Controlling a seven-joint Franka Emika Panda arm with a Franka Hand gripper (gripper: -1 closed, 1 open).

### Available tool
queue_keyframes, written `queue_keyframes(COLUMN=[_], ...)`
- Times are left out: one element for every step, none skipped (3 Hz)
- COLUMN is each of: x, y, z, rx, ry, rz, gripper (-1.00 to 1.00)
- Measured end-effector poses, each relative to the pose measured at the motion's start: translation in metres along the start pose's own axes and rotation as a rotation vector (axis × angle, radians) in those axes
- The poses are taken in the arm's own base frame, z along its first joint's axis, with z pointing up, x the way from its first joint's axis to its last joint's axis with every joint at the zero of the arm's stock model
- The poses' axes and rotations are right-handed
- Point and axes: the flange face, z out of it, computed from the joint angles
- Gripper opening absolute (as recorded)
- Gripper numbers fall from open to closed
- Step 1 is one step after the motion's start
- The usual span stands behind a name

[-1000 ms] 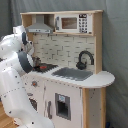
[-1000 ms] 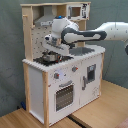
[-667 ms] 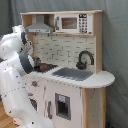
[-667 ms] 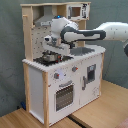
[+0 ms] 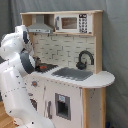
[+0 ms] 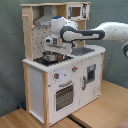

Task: Play with the kitchen

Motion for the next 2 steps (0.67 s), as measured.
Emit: queue_keyframes(x=[0.0, -0.009], y=[-0.001, -0.003], z=[-0.001, -0.02], rx=[0.001, 0.054], ry=[-0.001, 0.005], rz=[-0.004, -0.024], gripper=[-1.0, -1.0])
